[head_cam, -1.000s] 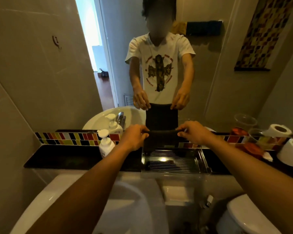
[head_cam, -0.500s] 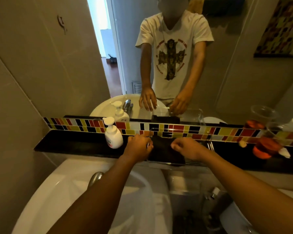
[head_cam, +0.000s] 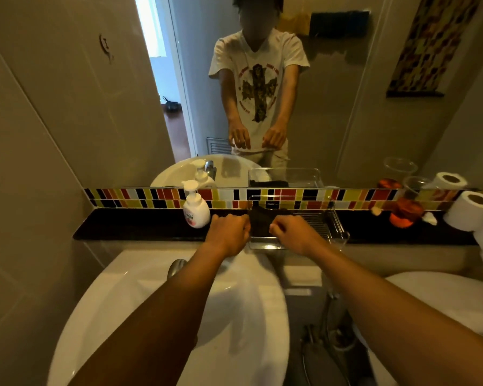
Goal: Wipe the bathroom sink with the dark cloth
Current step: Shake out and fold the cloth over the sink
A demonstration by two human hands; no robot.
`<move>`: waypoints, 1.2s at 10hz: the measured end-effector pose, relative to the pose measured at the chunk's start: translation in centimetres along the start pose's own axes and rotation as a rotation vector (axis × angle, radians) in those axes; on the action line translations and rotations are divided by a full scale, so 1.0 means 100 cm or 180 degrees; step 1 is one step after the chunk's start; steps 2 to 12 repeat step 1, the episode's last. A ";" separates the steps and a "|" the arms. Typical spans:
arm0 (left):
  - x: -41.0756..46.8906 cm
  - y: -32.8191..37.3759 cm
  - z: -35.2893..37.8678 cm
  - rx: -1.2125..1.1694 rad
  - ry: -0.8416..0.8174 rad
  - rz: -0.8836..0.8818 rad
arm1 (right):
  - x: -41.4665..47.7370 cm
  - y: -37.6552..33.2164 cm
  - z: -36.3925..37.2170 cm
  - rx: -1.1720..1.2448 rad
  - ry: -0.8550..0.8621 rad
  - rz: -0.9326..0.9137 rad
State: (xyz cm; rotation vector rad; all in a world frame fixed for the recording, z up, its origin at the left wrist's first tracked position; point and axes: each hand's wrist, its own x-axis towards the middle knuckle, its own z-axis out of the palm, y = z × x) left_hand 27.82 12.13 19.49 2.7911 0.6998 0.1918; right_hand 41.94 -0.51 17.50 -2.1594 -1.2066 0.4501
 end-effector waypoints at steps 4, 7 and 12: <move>-0.025 -0.011 -0.009 -0.0059 0.0011 -0.0002 | -0.022 -0.015 0.009 0.0053 0.0077 -0.0028; -0.025 -0.011 -0.009 -0.0059 0.0011 -0.0002 | -0.022 -0.015 0.009 0.0053 0.0077 -0.0028; -0.025 -0.011 -0.009 -0.0059 0.0011 -0.0002 | -0.022 -0.015 0.009 0.0053 0.0077 -0.0028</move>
